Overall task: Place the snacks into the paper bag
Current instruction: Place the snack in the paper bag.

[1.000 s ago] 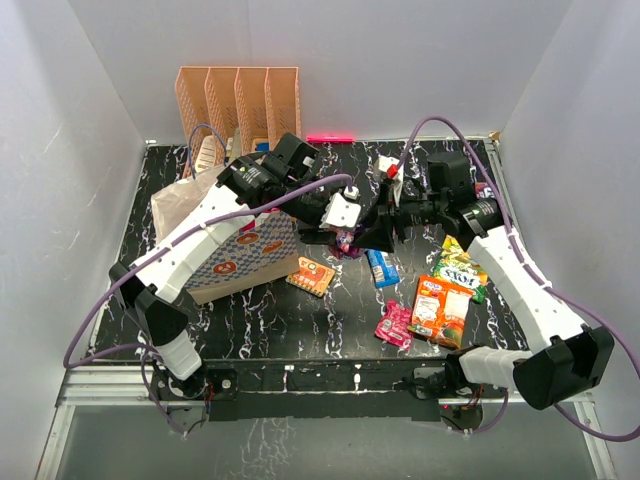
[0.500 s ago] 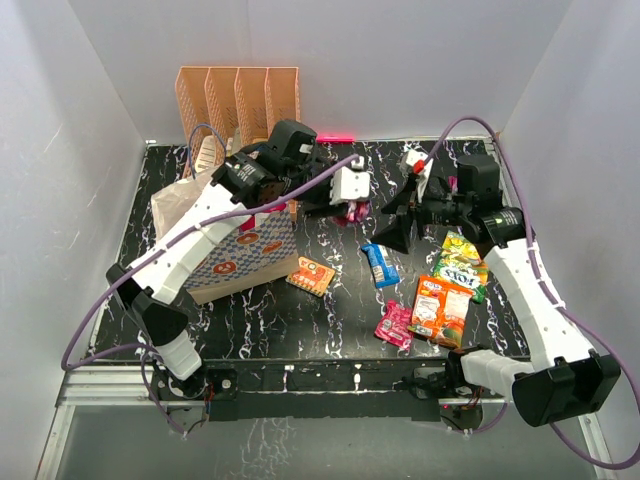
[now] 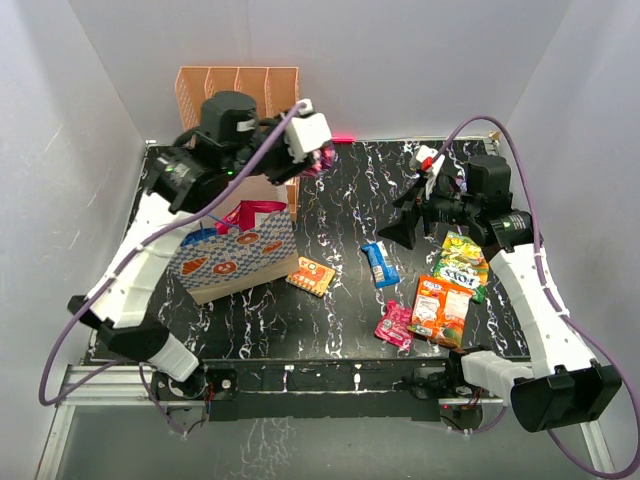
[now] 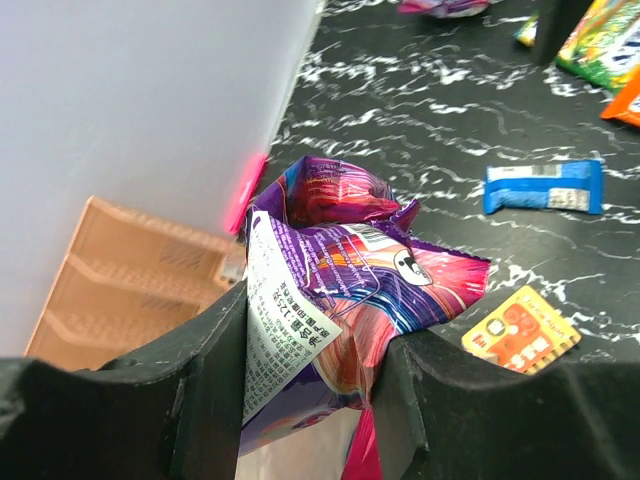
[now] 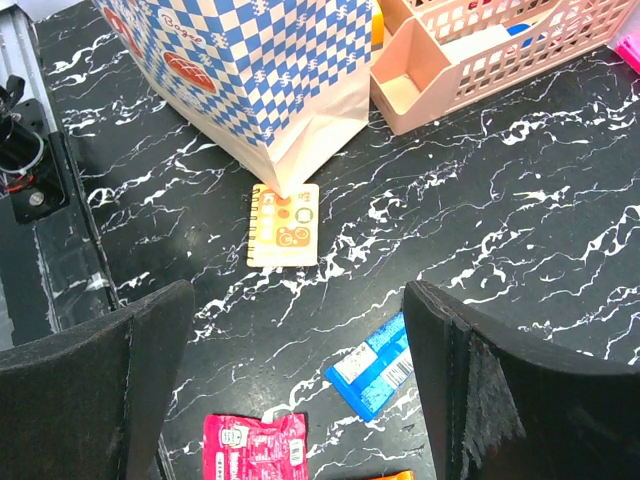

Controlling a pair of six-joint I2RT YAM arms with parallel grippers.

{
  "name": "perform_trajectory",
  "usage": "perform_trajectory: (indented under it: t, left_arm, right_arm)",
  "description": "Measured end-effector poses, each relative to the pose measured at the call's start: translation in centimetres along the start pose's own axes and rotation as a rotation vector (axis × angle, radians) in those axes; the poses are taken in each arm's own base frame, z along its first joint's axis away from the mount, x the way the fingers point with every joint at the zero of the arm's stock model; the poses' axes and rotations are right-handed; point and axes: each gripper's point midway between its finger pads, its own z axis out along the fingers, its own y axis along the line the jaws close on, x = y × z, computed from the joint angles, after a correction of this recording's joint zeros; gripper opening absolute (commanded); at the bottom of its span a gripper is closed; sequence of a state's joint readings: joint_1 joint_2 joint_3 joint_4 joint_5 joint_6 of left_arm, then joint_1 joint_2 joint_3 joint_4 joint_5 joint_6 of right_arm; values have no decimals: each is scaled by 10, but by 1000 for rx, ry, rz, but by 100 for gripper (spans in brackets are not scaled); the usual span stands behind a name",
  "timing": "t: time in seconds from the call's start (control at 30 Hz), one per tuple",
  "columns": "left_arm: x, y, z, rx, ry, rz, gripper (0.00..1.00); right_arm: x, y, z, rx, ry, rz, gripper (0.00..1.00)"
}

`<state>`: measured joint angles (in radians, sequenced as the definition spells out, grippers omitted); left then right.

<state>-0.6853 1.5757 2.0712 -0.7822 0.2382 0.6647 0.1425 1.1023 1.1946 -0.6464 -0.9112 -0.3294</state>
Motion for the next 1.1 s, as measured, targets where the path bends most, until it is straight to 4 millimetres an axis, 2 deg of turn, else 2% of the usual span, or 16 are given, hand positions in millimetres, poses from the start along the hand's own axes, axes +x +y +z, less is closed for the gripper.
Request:
perform_trajectory:
  t: [0.17,0.27,0.4,0.5,0.63,0.87,1.1]
  left_arm:
    - [12,33,-63,-149,49,-23,5]
    - [25,43,-101,-231,104,-33,5]
    - [47,39,-145,-303,204,-39,5]
    - [68,31,-167,-326,285,-52,6]
    - [107,18,-175,-317,426,-82,6]
    - [166,7,-156,-262,647,-90,6]
    - [187,8,-147,-251,733,-82,6]
  right_arm:
    - [0,-3,-1,11,0,4,89]
    - [0,-5,0,14,-1,6,89]
    - [1,-8,3,16,1,14,89]
    - [3,-10,4,18,5,22,89]
    - [5,-15,3,29,8,34,89]
    - [11,-17,4,33,14,48,89]
    - [12,-18,3,37,12,46,89]
